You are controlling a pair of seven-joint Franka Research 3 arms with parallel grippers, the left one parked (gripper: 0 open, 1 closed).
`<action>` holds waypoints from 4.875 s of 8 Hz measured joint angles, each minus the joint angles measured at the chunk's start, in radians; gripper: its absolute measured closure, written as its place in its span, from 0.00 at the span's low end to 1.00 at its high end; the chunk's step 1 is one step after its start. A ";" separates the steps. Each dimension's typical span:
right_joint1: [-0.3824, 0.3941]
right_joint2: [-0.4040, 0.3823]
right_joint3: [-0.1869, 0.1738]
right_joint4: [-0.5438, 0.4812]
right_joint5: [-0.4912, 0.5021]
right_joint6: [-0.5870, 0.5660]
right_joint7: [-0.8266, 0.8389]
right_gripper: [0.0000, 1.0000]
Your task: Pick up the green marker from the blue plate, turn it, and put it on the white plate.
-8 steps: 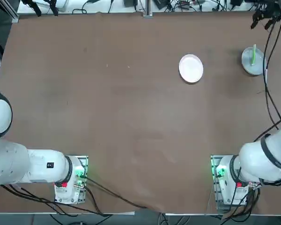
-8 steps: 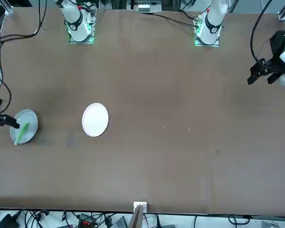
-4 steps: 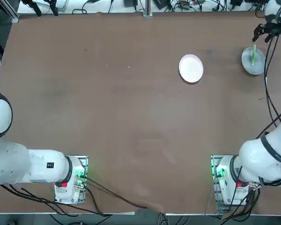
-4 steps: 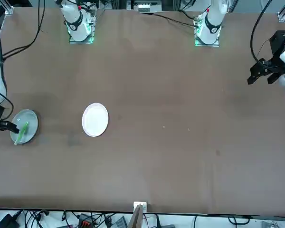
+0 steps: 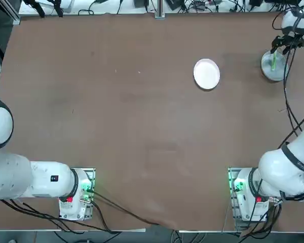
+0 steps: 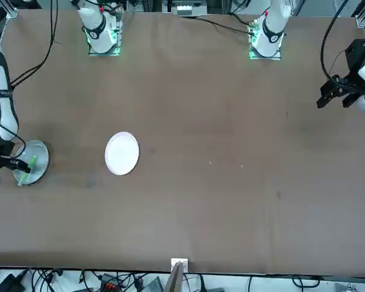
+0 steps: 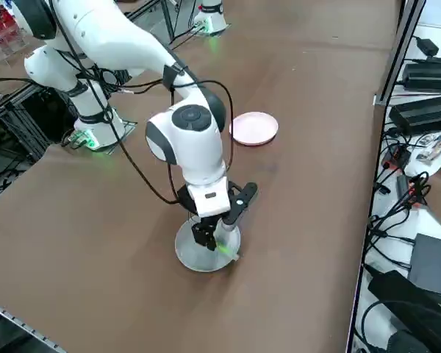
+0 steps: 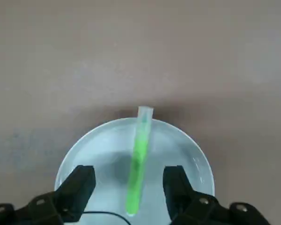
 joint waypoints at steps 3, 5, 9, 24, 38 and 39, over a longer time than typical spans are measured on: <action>-0.010 0.036 0.000 0.000 0.000 0.035 0.000 0.27; -0.014 0.054 0.000 0.000 0.000 0.054 0.000 0.35; -0.014 0.074 0.000 0.000 0.000 0.074 0.000 0.49; 0.339 -0.286 0.040 0.032 0.007 -0.475 0.620 0.83; 0.630 -0.143 0.040 -0.057 0.047 -0.283 1.665 0.83; 0.637 -0.143 0.040 -0.076 0.047 -0.257 1.724 0.83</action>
